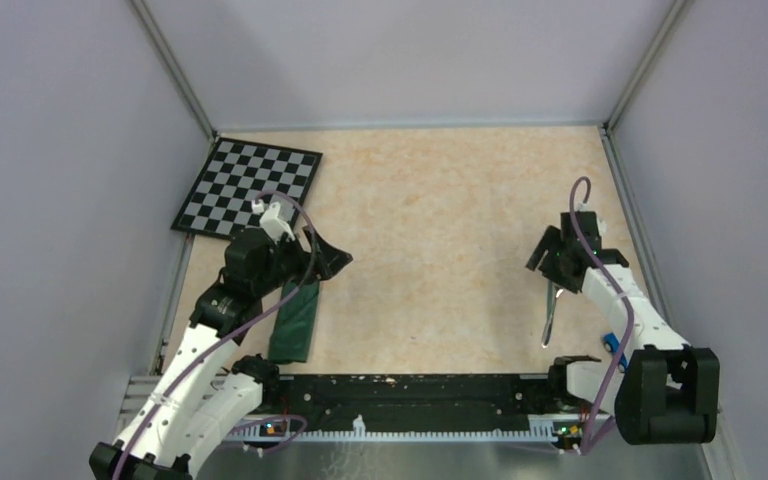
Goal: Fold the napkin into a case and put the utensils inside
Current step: Pick up the fork from the corner of the board.
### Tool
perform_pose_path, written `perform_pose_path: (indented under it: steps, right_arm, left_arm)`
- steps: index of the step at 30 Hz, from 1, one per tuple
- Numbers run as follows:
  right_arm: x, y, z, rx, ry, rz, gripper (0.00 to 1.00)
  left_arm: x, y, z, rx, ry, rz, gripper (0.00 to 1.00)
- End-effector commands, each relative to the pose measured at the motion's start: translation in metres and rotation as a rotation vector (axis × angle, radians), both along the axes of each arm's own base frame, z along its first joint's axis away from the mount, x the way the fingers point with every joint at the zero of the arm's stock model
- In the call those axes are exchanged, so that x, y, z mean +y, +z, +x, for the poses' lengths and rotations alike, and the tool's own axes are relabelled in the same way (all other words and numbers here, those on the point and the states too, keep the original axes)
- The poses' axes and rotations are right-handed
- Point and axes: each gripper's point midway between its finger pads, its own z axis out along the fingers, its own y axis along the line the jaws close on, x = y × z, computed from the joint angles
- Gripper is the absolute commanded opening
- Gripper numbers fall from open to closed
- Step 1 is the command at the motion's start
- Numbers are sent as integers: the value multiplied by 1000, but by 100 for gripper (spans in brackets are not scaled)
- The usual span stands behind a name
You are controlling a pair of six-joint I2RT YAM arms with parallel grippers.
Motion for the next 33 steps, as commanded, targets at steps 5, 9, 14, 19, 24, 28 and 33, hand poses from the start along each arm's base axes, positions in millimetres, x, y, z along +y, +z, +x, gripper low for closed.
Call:
perform_pose_path:
  steps: [5, 9, 14, 19, 24, 28, 33]
  right_arm:
    - [-52, -9, -11, 29, -283, -47, 65]
    - [-61, -14, -20, 29, -343, -67, 58]
    - [-55, -30, -33, 65, -349, -36, 50]
    - [-53, -52, -40, 101, -354, -29, 43]
    - [-53, -64, -39, 116, -352, -30, 24]
    - [-52, -63, -35, 111, -336, -27, 6]
    - [-53, -43, -29, 51, -306, -38, 0]
  left_arm:
    - [-7, 18, -3, -79, -52, -39, 80]
    - [-6, 21, -7, -87, -52, -43, 80]
    - [-8, 20, -7, -86, -63, -50, 80]
    - [-13, 18, -5, -75, -83, -66, 80]
    - [-13, 19, -5, -74, -80, -70, 80]
    - [-13, 20, -5, -70, -77, -72, 80]
    - [-15, 21, -4, -69, -84, -79, 81]
